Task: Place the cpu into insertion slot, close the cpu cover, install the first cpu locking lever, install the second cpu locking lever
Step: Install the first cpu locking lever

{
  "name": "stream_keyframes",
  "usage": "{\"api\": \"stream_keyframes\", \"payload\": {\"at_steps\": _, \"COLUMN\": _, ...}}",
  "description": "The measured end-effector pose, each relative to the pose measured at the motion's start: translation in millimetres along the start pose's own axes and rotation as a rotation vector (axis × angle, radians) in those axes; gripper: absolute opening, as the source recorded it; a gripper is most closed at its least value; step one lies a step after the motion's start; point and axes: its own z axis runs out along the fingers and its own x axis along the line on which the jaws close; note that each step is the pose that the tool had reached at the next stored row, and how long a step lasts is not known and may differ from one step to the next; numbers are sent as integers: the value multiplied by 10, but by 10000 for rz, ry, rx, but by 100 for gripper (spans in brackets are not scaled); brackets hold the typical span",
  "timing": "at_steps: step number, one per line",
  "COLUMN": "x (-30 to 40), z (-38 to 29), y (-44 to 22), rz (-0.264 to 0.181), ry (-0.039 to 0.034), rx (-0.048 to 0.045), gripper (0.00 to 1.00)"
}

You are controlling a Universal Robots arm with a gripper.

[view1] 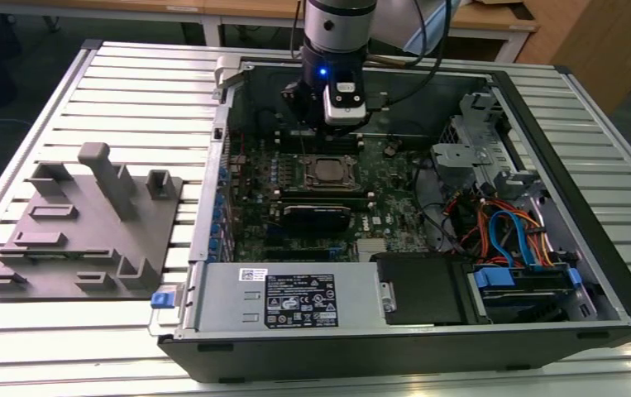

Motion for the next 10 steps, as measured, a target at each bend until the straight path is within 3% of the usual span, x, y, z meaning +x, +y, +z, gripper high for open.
{"api": "stream_keyframes", "payload": {"at_steps": 10, "x": 0, "z": 0, "y": 0, "rz": -3, "ry": 0, "rx": -1, "gripper": 10}}
